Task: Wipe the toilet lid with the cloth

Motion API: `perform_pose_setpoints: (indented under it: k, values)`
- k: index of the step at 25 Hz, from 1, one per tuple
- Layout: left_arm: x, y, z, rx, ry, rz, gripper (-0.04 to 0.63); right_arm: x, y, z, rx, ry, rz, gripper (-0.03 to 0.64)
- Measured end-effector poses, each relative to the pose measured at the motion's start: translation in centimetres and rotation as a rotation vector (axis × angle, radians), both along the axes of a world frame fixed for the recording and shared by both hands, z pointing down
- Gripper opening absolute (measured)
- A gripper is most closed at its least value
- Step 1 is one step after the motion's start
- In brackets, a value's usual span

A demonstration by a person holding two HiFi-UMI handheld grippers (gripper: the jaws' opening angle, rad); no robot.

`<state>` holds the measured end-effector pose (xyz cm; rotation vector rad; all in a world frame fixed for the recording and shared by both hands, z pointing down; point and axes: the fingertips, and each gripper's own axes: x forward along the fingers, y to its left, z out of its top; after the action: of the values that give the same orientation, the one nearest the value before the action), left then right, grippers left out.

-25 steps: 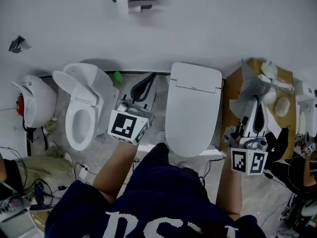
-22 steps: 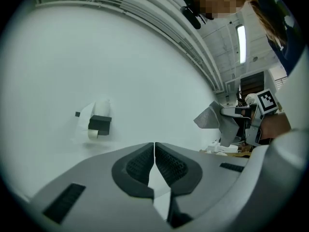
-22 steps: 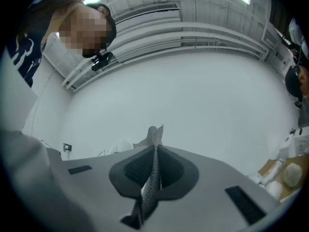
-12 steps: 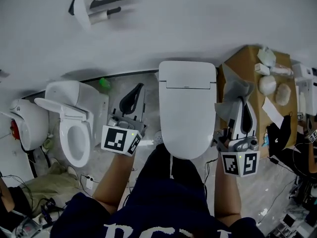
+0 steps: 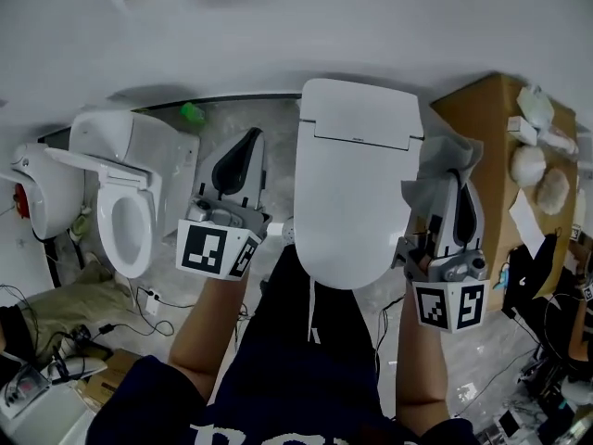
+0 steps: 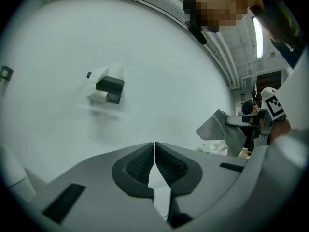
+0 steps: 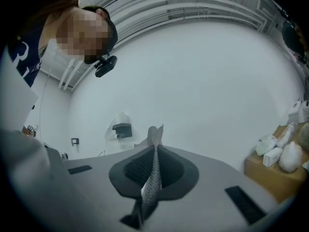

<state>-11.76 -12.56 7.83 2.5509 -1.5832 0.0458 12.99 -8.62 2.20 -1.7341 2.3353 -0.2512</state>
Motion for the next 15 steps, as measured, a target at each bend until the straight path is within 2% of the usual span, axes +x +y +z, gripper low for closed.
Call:
perform_pose_setpoints:
  k: [4, 7, 12, 15]
  values:
    - [0.3, -1.1, 4.7, -0.007, -0.014, -0.026, 0.025, -1.0, -1.4, 5.5, -0.049, 0.004, -0.059, 0.023]
    - [0.4, -2.6, 7.7, 0.011, 0.014, -0.063, 0.025, -2.4, -3.1, 11.0, -0.097, 0.003, -0.103, 0.024]
    - [-0.4, -4.0, 13.8, -0.010, 0.016, -0.088, 0.025, -6.7, -6.1, 20.9, -0.188, -0.004, -0.189, 0.025]
    - [-1.1, -4.4, 17.5, -0.028, 0.022, -0.091, 0.025, -9.9, -7.5, 26.5, -0.244, 0.025, -0.247, 0.025]
